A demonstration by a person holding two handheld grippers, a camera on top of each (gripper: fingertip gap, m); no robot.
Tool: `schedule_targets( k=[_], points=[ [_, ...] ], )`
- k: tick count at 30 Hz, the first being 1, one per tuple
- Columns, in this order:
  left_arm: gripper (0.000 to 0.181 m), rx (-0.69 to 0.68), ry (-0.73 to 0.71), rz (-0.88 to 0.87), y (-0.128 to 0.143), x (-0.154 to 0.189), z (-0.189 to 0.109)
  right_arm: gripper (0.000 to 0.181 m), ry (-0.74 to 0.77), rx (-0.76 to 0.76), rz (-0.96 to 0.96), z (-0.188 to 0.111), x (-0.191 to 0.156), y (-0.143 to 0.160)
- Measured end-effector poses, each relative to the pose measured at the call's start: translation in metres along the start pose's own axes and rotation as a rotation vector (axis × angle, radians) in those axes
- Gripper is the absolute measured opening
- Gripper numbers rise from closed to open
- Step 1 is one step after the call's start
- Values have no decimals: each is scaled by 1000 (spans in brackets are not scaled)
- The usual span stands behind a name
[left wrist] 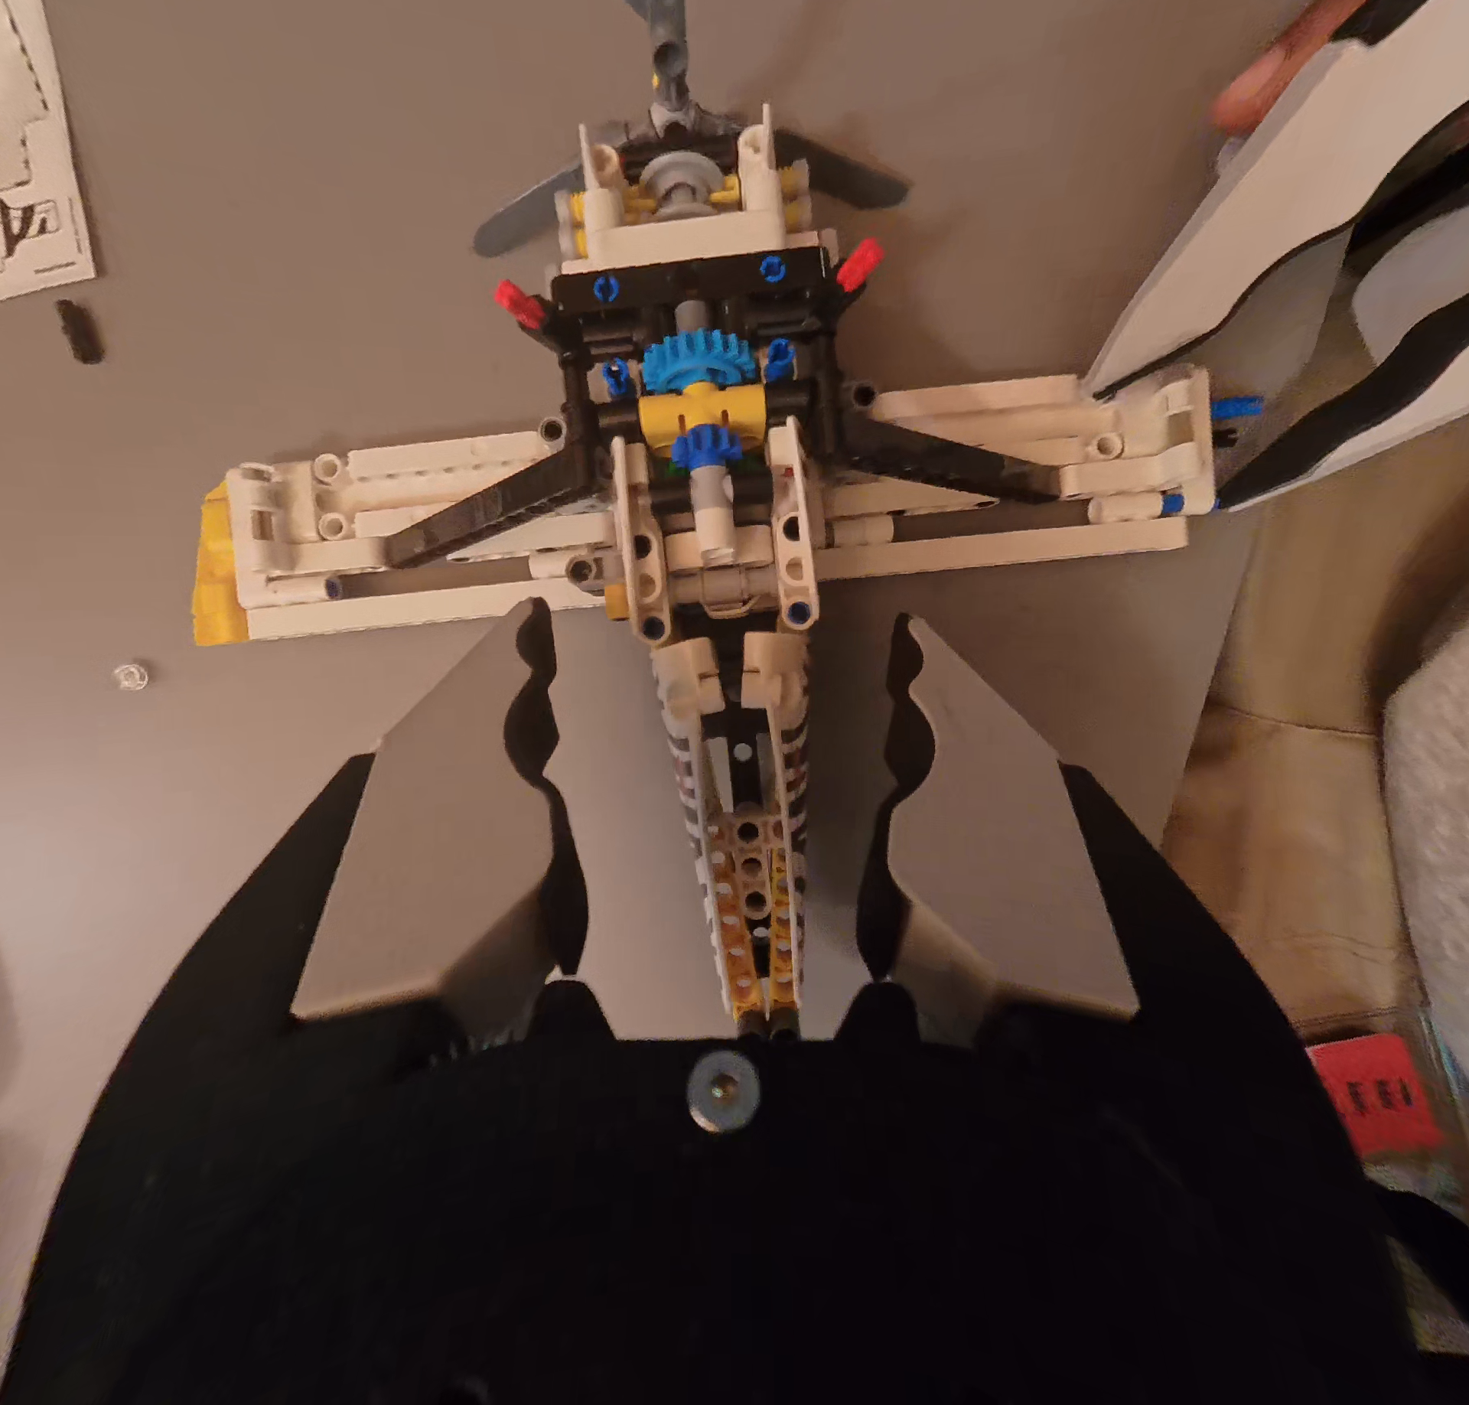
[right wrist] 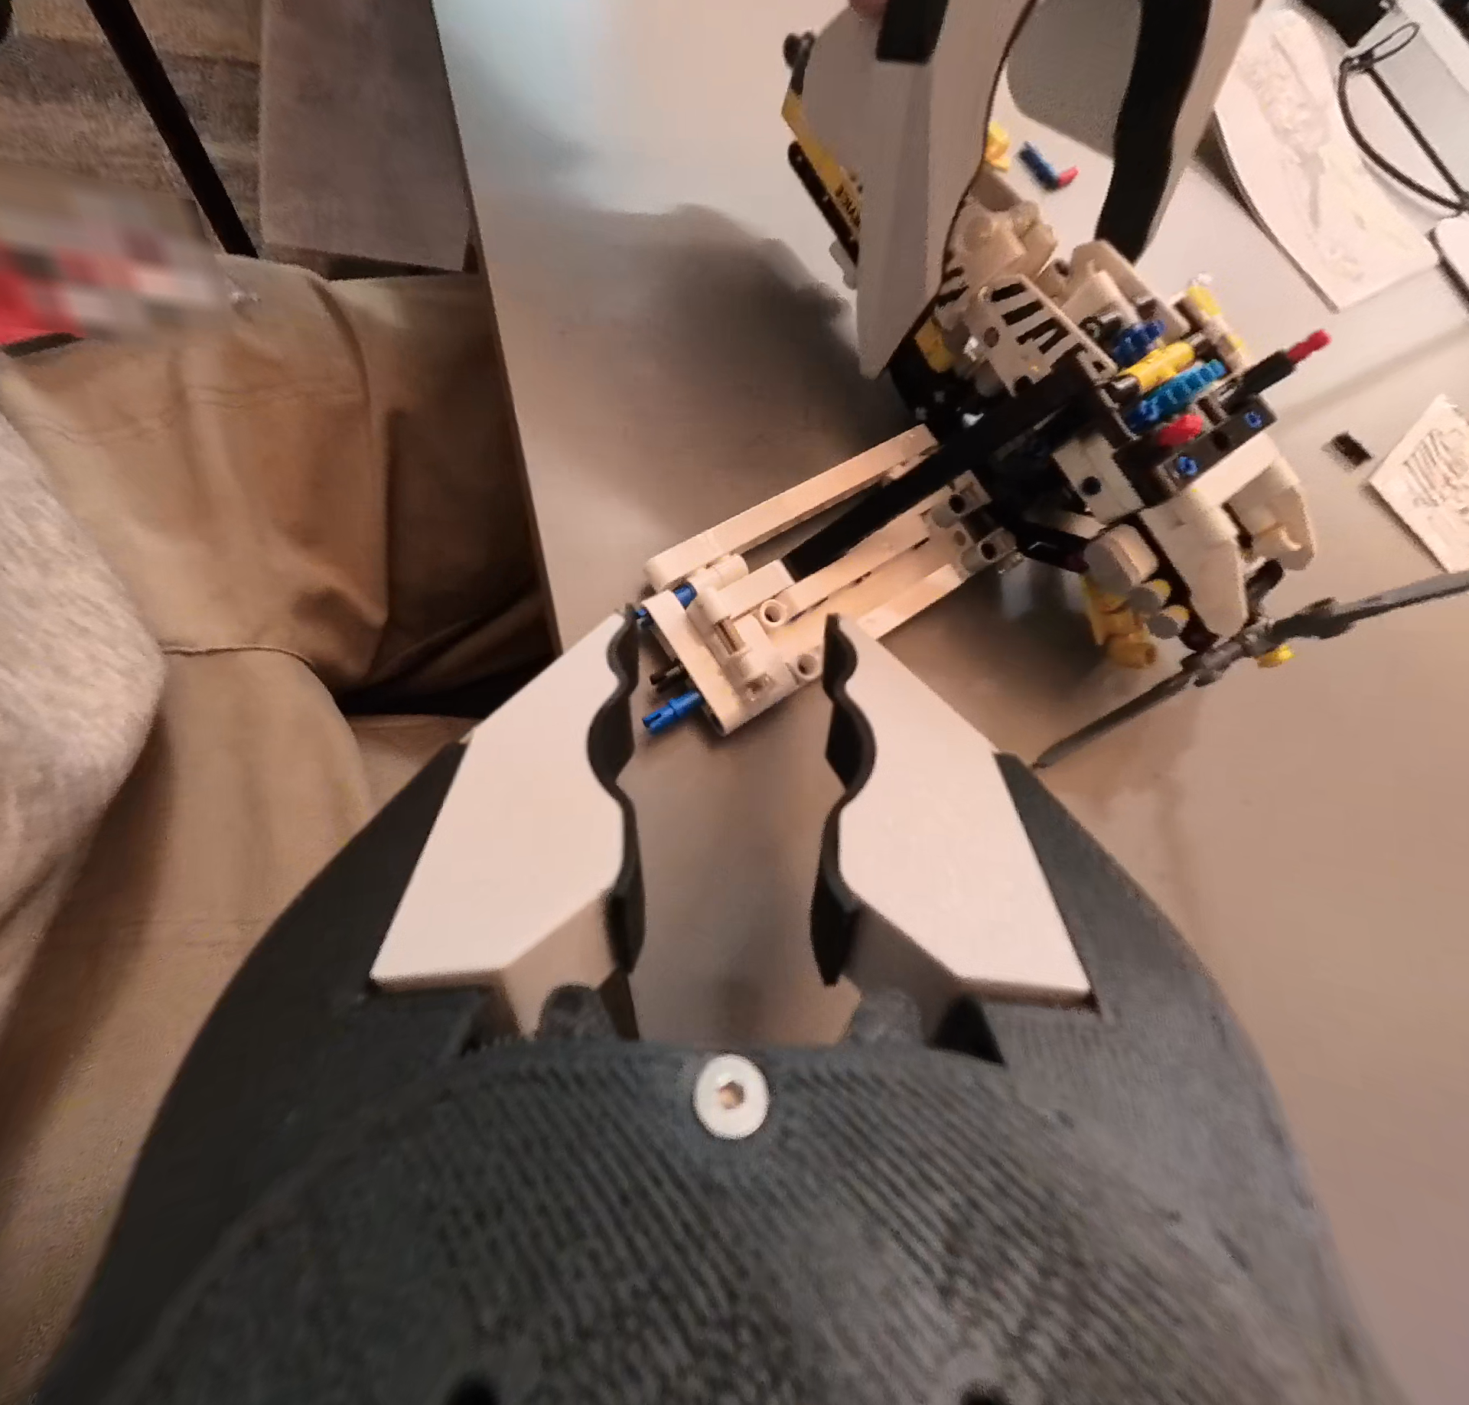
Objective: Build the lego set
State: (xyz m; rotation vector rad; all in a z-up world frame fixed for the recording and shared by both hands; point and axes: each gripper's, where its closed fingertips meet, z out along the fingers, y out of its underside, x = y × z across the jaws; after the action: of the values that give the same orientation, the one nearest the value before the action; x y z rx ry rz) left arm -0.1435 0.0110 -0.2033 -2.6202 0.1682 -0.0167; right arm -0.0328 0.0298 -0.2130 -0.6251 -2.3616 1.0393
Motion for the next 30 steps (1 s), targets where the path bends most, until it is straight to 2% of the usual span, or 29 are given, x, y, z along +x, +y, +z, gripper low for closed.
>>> schedule_targets(
  k=[7,12,13,21,23,26,28,30],
  points=[
    [83,-44,-13,38,1,2,11,40,-44,-63,-132,7,-4,-1],
    [77,-51,-3,22,5,1,12,39,-102,-71,-104,9,-5,-1],
    [70,-68,12,24,8,3,14,40,-109,-70,-95,9,-5,-1],
    [77,-69,-30,27,10,-2,12,40,-119,-47,-36,12,-6,-2],
    [85,-64,-98,23,11,-10,3,41,-119,-42,-29,12,-6,-2],
    [95,8,-234,-9,7,-16,-25,42,-117,-35,-23,12,-6,-2],
    [98,105,-316,-54,1,-13,-46,42,-120,-24,-14,13,-7,-3],
    [95,233,-325,-139,-4,2,-61,42,-127,-7,-1,13,-7,-4]
  ],
)
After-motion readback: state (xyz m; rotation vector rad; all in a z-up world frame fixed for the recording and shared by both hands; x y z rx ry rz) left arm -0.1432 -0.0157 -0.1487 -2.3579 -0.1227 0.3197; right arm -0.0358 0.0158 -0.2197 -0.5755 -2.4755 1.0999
